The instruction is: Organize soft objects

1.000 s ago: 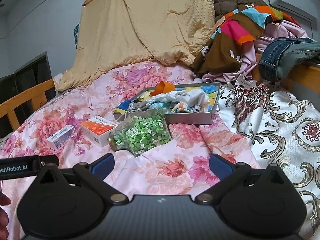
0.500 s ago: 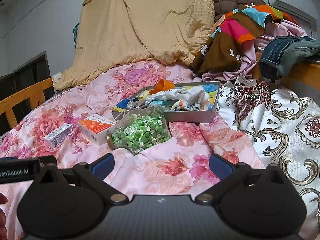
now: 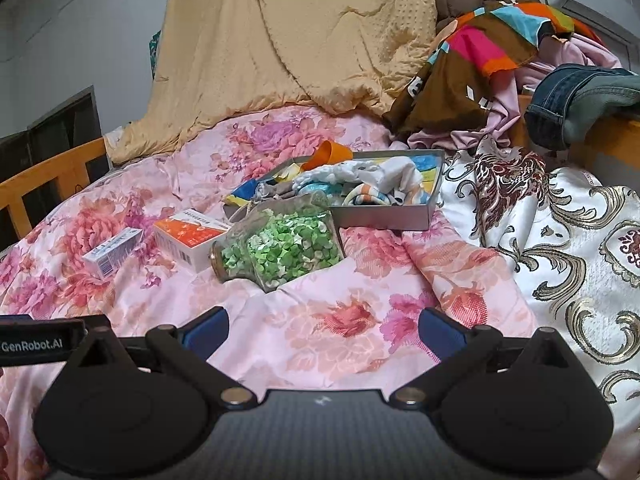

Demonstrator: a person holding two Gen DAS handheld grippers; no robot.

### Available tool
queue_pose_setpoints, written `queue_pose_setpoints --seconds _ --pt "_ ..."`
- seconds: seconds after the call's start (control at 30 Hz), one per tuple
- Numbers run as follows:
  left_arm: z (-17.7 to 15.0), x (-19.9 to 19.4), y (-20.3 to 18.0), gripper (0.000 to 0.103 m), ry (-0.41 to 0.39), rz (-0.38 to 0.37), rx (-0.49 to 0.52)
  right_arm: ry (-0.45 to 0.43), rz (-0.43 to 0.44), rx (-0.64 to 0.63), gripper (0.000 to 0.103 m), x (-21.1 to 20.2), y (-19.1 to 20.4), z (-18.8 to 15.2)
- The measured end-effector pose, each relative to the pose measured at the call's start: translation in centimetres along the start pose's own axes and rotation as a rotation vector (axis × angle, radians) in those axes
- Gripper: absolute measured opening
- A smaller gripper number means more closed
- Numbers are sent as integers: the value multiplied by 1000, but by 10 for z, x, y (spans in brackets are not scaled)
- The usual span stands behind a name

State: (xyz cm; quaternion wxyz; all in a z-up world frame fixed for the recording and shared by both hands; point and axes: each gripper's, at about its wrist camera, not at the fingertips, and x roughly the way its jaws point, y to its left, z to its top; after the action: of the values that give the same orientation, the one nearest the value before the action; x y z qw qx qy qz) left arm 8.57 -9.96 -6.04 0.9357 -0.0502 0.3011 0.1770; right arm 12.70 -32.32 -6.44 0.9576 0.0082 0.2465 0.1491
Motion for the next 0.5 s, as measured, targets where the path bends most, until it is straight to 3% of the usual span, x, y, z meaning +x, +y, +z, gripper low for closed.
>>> queue_pose_setpoints --seconds 0.5 --pt "-5 -1 -2 102 36 -11 16 -4 -9 12 103 -1 -3 2"
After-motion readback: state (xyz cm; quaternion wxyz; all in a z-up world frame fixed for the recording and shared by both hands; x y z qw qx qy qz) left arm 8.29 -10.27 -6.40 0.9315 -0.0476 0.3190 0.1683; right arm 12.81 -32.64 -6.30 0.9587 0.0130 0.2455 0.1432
